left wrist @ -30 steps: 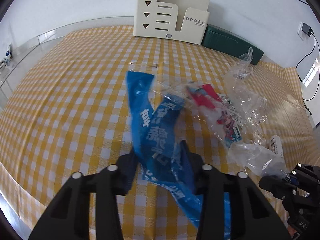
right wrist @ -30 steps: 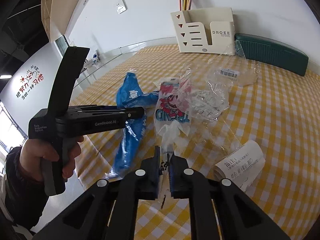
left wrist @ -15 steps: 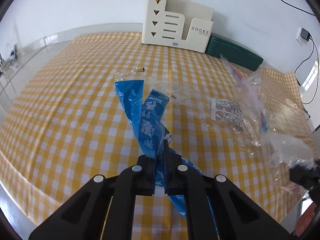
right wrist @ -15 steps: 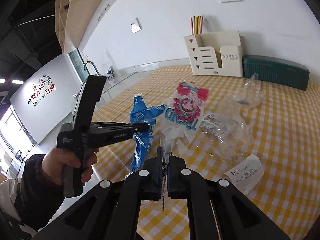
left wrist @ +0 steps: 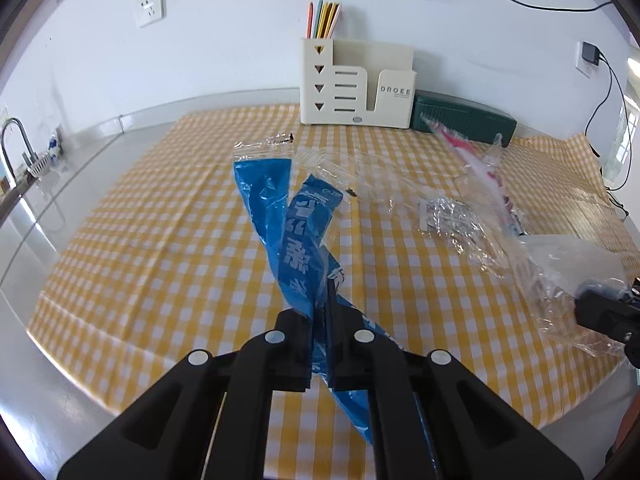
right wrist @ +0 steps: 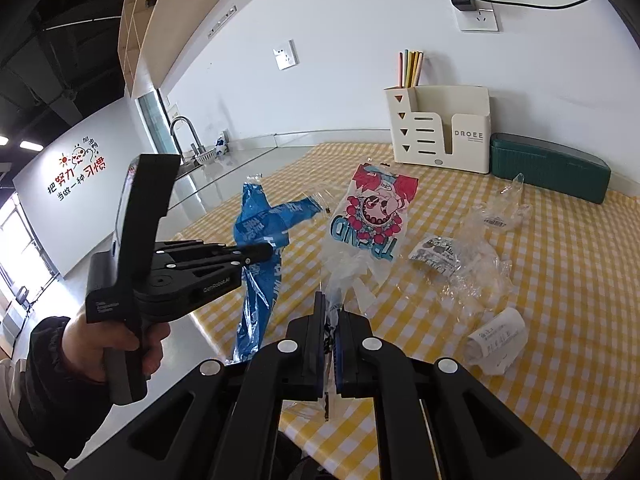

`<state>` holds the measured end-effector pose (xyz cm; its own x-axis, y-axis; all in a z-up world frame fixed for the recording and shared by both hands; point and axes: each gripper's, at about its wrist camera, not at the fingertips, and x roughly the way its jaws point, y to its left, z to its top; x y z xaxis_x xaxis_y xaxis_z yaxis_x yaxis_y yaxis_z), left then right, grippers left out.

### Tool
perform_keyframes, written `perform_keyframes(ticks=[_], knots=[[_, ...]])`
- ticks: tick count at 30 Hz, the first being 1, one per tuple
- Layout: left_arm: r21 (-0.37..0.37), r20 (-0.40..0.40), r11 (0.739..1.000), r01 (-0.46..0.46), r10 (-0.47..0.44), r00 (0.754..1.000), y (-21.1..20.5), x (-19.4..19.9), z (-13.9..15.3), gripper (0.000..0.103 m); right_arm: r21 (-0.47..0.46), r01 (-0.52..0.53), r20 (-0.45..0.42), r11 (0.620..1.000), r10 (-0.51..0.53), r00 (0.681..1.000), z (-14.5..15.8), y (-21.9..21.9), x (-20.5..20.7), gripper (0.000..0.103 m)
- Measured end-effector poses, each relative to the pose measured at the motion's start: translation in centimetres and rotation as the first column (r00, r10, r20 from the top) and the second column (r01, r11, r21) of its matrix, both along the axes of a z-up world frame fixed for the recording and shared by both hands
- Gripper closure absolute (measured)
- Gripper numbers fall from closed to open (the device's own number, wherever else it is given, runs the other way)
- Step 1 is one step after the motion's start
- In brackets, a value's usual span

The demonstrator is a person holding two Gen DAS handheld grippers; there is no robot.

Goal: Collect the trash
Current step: 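Carry the blue wrapper and snack bag down toward the wastebasket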

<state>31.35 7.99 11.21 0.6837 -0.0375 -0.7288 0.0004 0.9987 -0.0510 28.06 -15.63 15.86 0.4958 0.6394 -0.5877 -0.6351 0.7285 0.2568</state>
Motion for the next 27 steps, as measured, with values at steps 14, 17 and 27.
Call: perform_keyframes(ticks=[14, 17, 27], knots=[[0.031, 0.028, 0.999, 0.009, -0.01, 1.0, -1.3, -9.8, 0.0, 0.097, -0.005, -0.018, 0.006, 1.0, 0.018, 1.0, -0.6, -1.0, -8.6, 0.095], [0.03, 0.03, 0.999, 0.017, -0.018, 0.999, -2.0, -12.3, -0.4, 0.097, -0.005, -0.017, -0.005, 1.0, 0.017, 1.0, -1.2, -1.6, -10.9, 0.095], [0.027, -0.011, 1.0, -0.008, 0.008, 1.0, -4.7, -20.4, -4.6, 0.097, -0.018, -0.055, -0.049, 0.998, 0.054, 0.997, -4.8, -3.1, -17.5, 0.095]])
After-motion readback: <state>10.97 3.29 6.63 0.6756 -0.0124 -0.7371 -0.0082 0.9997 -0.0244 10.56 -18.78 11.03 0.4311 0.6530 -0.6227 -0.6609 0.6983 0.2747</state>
